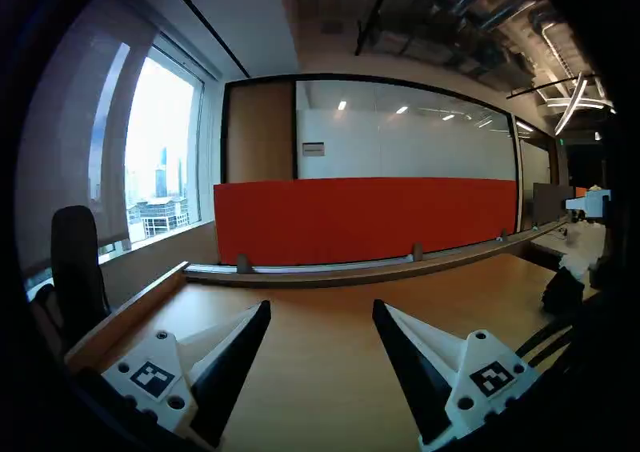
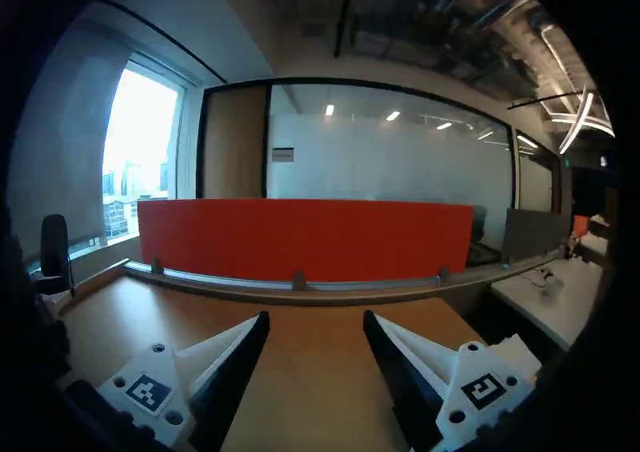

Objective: Fold towel

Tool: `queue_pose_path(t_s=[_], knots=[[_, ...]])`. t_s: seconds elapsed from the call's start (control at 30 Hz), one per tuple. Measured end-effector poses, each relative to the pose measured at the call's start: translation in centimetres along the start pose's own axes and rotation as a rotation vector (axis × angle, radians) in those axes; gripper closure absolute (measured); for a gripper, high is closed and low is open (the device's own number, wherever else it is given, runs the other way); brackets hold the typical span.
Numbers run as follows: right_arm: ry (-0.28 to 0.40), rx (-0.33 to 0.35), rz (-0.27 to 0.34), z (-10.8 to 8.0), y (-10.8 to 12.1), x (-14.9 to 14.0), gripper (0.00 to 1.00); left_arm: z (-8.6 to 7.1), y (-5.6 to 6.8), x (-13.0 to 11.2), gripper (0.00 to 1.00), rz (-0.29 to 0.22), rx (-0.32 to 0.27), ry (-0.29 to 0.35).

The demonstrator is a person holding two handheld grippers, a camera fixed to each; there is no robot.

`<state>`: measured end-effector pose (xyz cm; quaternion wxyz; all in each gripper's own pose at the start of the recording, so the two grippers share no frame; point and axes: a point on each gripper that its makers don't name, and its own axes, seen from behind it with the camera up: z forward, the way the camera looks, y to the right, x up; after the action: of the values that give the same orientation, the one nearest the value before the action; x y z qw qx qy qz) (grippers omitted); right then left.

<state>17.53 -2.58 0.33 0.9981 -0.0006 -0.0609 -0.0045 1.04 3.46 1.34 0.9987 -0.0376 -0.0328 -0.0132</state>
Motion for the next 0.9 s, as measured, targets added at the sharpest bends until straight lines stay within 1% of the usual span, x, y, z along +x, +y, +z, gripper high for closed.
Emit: queue_pose_path(t_s=[0.17,0.37,0.57,0.9], knots=[[-0.001,-0.006,-0.005,0.0,-0.4,-0.9,0.1,0.2,-0.1,-2.1,0.06,-0.003,0.0,0.009],[0.007,-0.008,0.003,0.1,-0.8,-1.5,0.1,0.1,-0.6,-4.3,0.06,-0.01,0.01,0.023],[0.032,-0.001,0.035,0.5,-1.0,-1.6,0.1,0.3,-1.2,-6.9,0.06,-0.031,0.015,0.039],[0.065,-0.002,0.032,1.2,-0.9,-2.6,0.1,0.6,-2.2,-10.0,0.06,-0.046,0.038,0.064]])
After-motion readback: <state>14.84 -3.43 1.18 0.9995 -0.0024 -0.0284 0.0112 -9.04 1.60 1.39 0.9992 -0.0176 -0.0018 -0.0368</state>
